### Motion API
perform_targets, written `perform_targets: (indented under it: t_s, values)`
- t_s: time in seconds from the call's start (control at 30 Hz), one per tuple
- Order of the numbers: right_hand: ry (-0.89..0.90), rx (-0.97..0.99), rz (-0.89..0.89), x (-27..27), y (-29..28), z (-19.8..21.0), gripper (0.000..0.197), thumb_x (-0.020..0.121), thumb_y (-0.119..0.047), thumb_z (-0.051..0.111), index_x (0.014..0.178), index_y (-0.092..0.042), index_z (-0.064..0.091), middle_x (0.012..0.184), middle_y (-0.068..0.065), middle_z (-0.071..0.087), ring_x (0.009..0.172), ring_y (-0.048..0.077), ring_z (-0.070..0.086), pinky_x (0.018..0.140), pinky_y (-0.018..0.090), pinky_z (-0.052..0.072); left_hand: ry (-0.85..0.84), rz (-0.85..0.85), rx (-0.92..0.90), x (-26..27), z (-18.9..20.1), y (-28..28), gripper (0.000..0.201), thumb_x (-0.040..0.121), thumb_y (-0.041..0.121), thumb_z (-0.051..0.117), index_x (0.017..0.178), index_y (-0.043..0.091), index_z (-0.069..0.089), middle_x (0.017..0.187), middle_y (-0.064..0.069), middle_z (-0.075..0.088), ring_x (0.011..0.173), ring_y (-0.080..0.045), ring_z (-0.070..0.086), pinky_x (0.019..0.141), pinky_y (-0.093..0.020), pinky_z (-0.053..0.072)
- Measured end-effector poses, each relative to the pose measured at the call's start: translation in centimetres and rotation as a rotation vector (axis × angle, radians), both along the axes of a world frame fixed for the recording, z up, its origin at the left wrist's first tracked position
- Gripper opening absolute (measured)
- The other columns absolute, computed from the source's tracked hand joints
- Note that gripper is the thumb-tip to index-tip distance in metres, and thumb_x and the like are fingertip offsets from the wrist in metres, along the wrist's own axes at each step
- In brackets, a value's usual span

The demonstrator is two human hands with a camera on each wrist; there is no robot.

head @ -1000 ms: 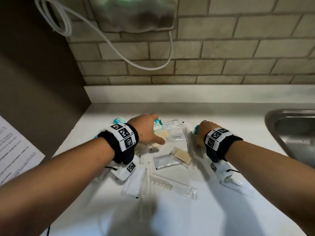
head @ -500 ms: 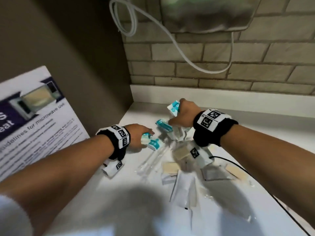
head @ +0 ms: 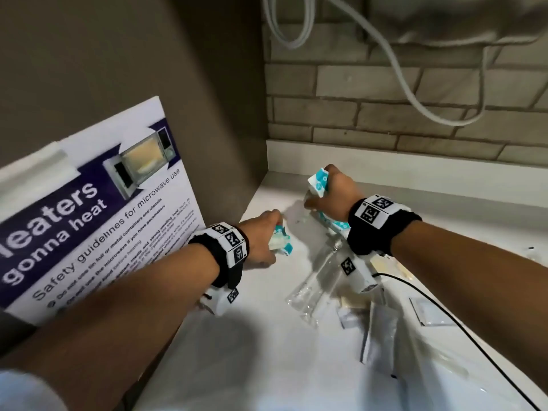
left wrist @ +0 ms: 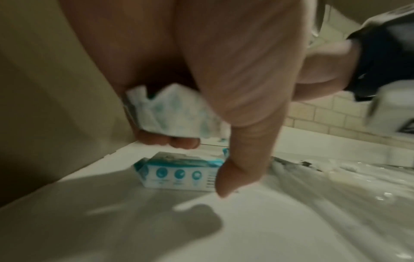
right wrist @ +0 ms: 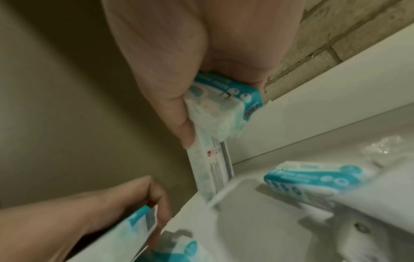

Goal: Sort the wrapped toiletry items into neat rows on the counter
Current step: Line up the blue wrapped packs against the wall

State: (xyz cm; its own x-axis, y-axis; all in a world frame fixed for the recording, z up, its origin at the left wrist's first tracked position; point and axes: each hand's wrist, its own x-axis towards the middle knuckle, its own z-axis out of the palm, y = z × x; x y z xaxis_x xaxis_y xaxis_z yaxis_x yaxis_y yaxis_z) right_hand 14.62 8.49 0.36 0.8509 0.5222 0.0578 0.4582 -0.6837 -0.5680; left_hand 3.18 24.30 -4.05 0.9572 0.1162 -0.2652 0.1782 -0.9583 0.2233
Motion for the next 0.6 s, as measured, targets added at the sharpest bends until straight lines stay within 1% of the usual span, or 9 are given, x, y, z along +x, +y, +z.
perform_targets:
  t_s: [0.07, 0.1, 0.13, 0.2, 0.27, 0.37, 0.43, 0.5, 0.6]
  values:
    - [0.030, 0.060, 0.003, -0.1, 0.6, -0.4, 0.055, 0.072, -0.022, 0.080, 0.113, -0.011, 0.046, 0.093, 0.003, 0.057, 0.085, 0.026, 0.058, 0.070, 0.029, 0.042, 0.039, -0.014, -0.085, -0.9, -0.1, -0.9, 0.059, 0.063, 0.027, 0.072, 0.099, 0.031, 0.025, 0.087, -0.001, 0.058, 0.071, -0.026, 0.061, 0.062, -0.033, 0.051]
    - [0.060, 0.112, 0.007, 0.0, 0.6, -0.7, 0.053, 0.070, -0.018, 0.081, 0.109, -0.012, 0.047, 0.092, 0.004, 0.058, 0.084, 0.026, 0.060, 0.069, 0.030, 0.045, 0.069, -0.032, -0.091, -1.1, -0.2, -1.4, 0.059, 0.063, 0.028, 0.071, 0.097, 0.032, 0.023, 0.084, -0.004, 0.059, 0.070, -0.027, 0.062, 0.062, -0.035, 0.052]
    - [0.091, 0.161, 0.016, -0.2, 0.8, -1.0, 0.052, 0.069, -0.013, 0.082, 0.105, -0.013, 0.046, 0.091, 0.004, 0.060, 0.083, 0.026, 0.062, 0.069, 0.030, 0.047, 0.090, -0.048, -0.088, -1.5, -0.3, -1.6, 0.057, 0.065, 0.028, 0.070, 0.096, 0.033, 0.022, 0.085, -0.005, 0.060, 0.072, -0.028, 0.062, 0.063, -0.036, 0.052]
    - [0.144, 0.242, 0.025, -0.2, 0.4, -1.3, 0.051, 0.068, -0.004, 0.082, 0.100, -0.013, 0.043, 0.090, 0.006, 0.060, 0.080, 0.023, 0.060, 0.064, 0.026, 0.047, 0.096, -0.090, -0.058, -1.7, -0.6, -1.8, 0.053, 0.070, 0.024, 0.070, 0.100, 0.029, 0.026, 0.092, -0.002, 0.056, 0.078, -0.025, 0.059, 0.065, -0.033, 0.047]
    - [0.162, 0.270, 0.034, -0.5, -0.1, -1.4, 0.051, 0.067, 0.000, 0.082, 0.100, -0.012, 0.045, 0.089, 0.006, 0.060, 0.077, 0.021, 0.058, 0.059, 0.022, 0.045, 0.038, -0.114, -0.052, -2.1, -1.0, -1.8, 0.049, 0.070, 0.017, 0.071, 0.100, 0.025, 0.033, 0.101, 0.004, 0.047, 0.085, -0.021, 0.051, 0.069, -0.028, 0.040]
    - [0.182, 0.296, 0.049, -0.5, -0.9, -1.3, 0.050, 0.065, 0.001, 0.083, 0.101, -0.010, 0.050, 0.092, 0.007, 0.065, 0.079, 0.022, 0.062, 0.069, 0.026, 0.050, -0.034, -0.136, -0.048, -2.0, -1.4, -1.5, 0.042, 0.068, 0.008, 0.069, 0.098, 0.023, 0.042, 0.108, 0.008, 0.035, 0.101, -0.021, 0.046, 0.083, -0.029, 0.044]
    - [0.197, 0.314, 0.067, -0.5, -1.2, -1.1, 0.049, 0.066, 0.003, 0.082, 0.103, -0.004, 0.052, 0.095, 0.009, 0.066, 0.079, 0.021, 0.062, 0.070, 0.027, 0.051, -0.019, -0.133, -0.006, -2.0, -1.5, -1.4, 0.040, 0.070, 0.009, 0.068, 0.104, 0.021, 0.051, 0.116, 0.003, 0.037, 0.109, -0.022, 0.042, 0.092, -0.031, 0.044]
    - [0.218, 0.334, 0.086, -0.5, -1.6, -1.0, 0.050, 0.066, 0.005, 0.082, 0.107, 0.001, 0.053, 0.096, 0.010, 0.067, 0.074, 0.018, 0.063, 0.069, 0.026, 0.052, -0.004, -0.120, 0.031, -2.0, -1.4, -1.4, 0.046, 0.069, 0.017, 0.073, 0.111, 0.022, 0.056, 0.121, 0.000, 0.040, 0.111, -0.021, 0.040, 0.092, -0.031, 0.044]
    - [0.264, 0.368, 0.111, -0.4, -2.2, -0.9, 0.049, 0.067, 0.008, 0.080, 0.107, 0.002, 0.052, 0.091, 0.008, 0.066, 0.069, 0.009, 0.062, 0.066, 0.027, 0.052, 0.027, -0.009, -0.005, -1.8, 0.1, -1.2, 0.059, 0.060, 0.044, 0.083, 0.110, 0.026, 0.056, 0.113, 0.003, 0.047, 0.105, -0.016, 0.043, 0.092, -0.032, 0.046]
